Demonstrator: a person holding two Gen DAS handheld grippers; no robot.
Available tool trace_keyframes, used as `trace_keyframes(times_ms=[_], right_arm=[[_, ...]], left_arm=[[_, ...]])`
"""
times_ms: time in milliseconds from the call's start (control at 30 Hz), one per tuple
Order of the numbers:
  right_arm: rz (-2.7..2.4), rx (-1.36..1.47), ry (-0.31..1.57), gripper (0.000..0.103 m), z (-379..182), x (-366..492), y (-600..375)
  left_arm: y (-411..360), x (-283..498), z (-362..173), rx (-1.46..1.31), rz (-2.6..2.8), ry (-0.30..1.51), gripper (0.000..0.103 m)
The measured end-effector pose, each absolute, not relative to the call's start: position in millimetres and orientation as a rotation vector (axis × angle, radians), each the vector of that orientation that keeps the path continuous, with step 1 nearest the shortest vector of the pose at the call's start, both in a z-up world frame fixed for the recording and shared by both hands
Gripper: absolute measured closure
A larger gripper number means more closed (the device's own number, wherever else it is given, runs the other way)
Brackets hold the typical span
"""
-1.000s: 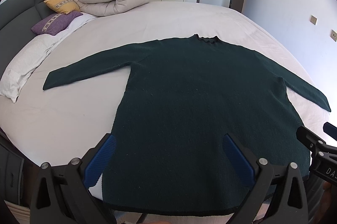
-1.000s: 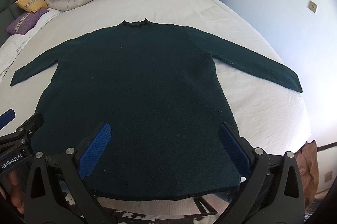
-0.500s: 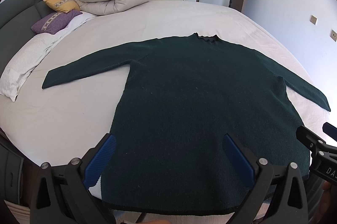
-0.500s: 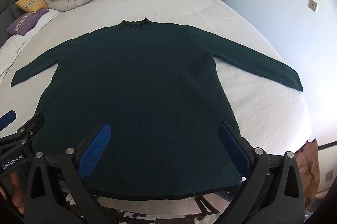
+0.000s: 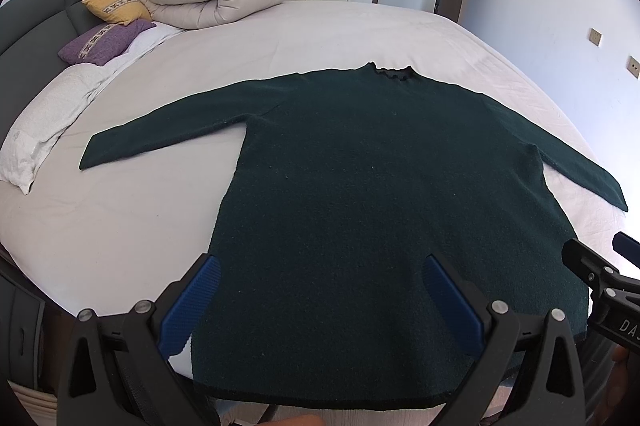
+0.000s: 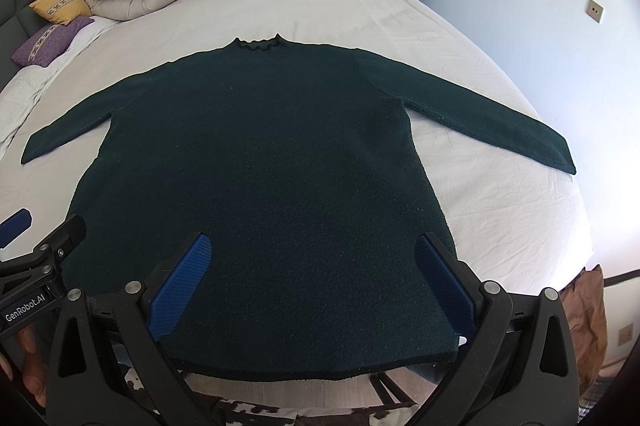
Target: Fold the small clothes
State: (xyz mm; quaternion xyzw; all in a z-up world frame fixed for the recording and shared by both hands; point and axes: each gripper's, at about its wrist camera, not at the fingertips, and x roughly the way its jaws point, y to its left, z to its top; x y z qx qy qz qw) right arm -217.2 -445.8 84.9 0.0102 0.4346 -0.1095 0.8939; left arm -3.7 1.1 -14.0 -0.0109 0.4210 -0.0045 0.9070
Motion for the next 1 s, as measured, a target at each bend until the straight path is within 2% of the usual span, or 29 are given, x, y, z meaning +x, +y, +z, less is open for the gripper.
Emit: trace_keyframes(times_ms=[700,1000], right_arm=[[-0.228,0.018,0.906,0.000,86.2,-216.8,-443.0],[-0.228,0.019,0.908,0.000,85.4,-218.5,-440.7]], left_arm=[[0.8,-5.2,-14.3,-0.017,-0.001,0.863,0.000],[1.1,-9.8,-11.7,-0.010,0.016,0.797,0.000]])
